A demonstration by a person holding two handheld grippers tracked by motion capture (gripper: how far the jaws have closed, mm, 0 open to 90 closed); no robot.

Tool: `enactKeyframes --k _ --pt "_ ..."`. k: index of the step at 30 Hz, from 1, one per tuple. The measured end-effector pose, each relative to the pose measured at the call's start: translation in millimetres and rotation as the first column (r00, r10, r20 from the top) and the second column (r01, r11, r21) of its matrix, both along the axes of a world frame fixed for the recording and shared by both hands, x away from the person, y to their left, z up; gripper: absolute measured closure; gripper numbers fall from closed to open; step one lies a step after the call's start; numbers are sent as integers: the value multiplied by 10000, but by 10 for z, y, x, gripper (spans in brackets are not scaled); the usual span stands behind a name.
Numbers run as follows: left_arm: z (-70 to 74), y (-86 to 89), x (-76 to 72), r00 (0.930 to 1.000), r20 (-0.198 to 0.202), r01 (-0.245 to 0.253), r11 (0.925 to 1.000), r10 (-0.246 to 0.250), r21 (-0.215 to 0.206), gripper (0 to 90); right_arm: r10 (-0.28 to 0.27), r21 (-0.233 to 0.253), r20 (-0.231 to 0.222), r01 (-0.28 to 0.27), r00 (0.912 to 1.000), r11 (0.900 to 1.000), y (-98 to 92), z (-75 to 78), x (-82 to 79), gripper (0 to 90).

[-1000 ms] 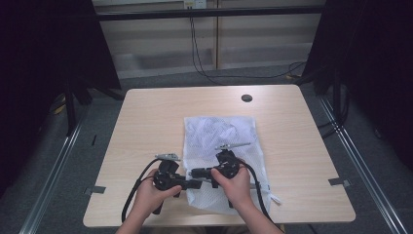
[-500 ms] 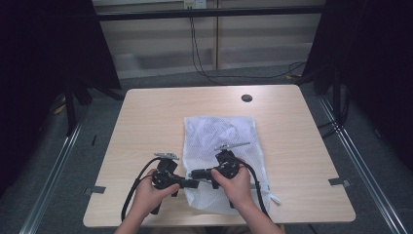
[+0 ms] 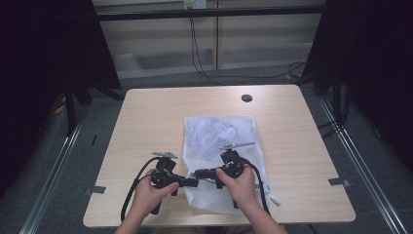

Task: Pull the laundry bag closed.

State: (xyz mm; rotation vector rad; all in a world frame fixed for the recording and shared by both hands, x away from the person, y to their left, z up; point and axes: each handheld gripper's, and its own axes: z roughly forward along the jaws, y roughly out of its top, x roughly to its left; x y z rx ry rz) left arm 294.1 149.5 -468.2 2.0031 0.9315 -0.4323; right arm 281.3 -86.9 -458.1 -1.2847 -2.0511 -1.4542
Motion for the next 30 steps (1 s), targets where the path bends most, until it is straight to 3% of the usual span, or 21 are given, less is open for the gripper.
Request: enactKeyframes --k 10,14,17,20,23,25,28,29,30 --pt "-3 -30 -15 10000 -11 58 9999 -58 -158 900 14 148 -52 -13 10000 9999 -63 -24 -17 878" --pt "6 -36 -30 9999 147 70 10000 -71 54 899 0 152 -141 2 9999 9999 -56 -24 -15 877" --pt "9 -37 -30 9999 69 137 9999 -136 -12 894 81 242 -120 -78 9999 9997 -30 -21 -8 878" --pt "19 -24 -27 9997 129 225 9997 -224 -137 835 161 211 26 -162 9999 9996 4 -4 -4 877" --pt "32 -28 -38 9997 -63 241 9993 -243 -294 779 229 76 80 -229 9997 9997 23 1 0 877" --pt "32 -9 -24 9994 129 318 9993 -316 -183 751 207 18 66 -207 9998 9998 30 -6 4 877" --pt "40 10 -20 9998 40 197 9998 -196 -97 784 209 -64 34 -209 9998 9998 34 -9 7 877" --pt "41 13 -22 9998 -133 138 9998 -140 -133 833 233 -43 26 -233 9997 9997 32 -7 8 877" --pt "39 18 -14 9998 -24 175 9998 -176 -86 860 242 -38 22 -242 9997 9997 29 -6 8 877"
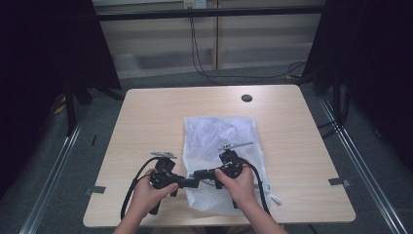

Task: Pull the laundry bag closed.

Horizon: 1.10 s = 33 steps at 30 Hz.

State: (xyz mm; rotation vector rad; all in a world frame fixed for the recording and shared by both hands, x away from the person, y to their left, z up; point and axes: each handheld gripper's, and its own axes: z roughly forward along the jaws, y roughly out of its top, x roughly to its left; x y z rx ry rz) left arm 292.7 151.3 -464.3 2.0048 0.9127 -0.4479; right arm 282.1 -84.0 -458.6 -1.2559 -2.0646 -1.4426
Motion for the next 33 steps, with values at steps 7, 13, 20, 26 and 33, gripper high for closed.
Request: enactKeyframes --k 7,13,20,26,33 --pt "-11 -19 1 9997 -234 -80 9998 84 169 882 32 15 -119 -32 9999 10000 -34 -10 1 878" --pt "22 43 14 9985 -397 -381 9991 373 -183 883 -77 91 -255 79 9996 9999 -159 -14 -5 878" --pt "29 43 18 9992 -186 -364 9993 364 -8 883 -126 -43 -269 125 9996 9999 -223 -21 -15 878" --pt "52 137 27 9973 -352 -657 9973 645 -336 884 -426 -26 -385 425 9984 9991 -391 -26 -20 877" --pt "55 101 17 9972 -447 -618 9978 607 -224 884 -374 -167 -250 369 9990 9992 -431 -23 -36 877"
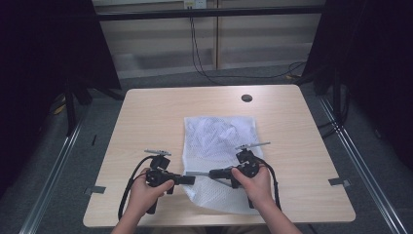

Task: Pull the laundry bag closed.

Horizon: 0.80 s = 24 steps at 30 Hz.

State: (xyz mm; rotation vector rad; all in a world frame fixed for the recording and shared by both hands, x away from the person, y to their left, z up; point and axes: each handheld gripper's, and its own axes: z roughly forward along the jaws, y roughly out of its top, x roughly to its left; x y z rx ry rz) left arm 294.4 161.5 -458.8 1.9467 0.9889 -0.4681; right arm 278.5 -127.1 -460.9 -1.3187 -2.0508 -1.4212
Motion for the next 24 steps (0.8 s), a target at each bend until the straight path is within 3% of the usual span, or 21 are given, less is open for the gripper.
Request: enactKeyframes --k 2,24 --pt "-1 -3 -2 9999 102 -53 9998 51 191 883 25 -22 -79 -26 10000 10000 3 -10 -6 877" --pt "7 -9 -16 9997 -72 -218 9996 219 197 883 -62 -25 -298 61 9995 10000 -90 -59 -14 877"
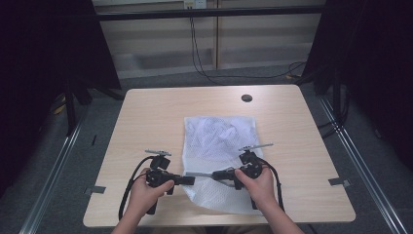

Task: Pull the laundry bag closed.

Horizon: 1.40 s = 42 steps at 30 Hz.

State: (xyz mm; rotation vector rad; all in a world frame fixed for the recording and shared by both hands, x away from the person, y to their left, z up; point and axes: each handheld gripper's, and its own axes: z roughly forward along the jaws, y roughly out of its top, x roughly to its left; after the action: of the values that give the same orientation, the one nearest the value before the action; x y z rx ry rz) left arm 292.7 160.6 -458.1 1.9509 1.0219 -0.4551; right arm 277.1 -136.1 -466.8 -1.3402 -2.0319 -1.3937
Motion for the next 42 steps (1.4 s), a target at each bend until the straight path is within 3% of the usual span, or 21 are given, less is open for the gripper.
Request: enactKeyframes --k 6,10,42 --pt "-7 3 6 9999 129 5 9999 -7 108 883 15 -17 -18 -15 10000 10000 -2 2 -1 877" --pt "-11 13 5 10000 -76 9 10000 -10 -50 883 -34 -51 30 34 10000 10000 -17 -7 0 877" --pt "-28 -1 15 9998 -198 -15 10000 17 79 883 -179 -183 -50 178 9998 9997 -134 -36 -1 877"
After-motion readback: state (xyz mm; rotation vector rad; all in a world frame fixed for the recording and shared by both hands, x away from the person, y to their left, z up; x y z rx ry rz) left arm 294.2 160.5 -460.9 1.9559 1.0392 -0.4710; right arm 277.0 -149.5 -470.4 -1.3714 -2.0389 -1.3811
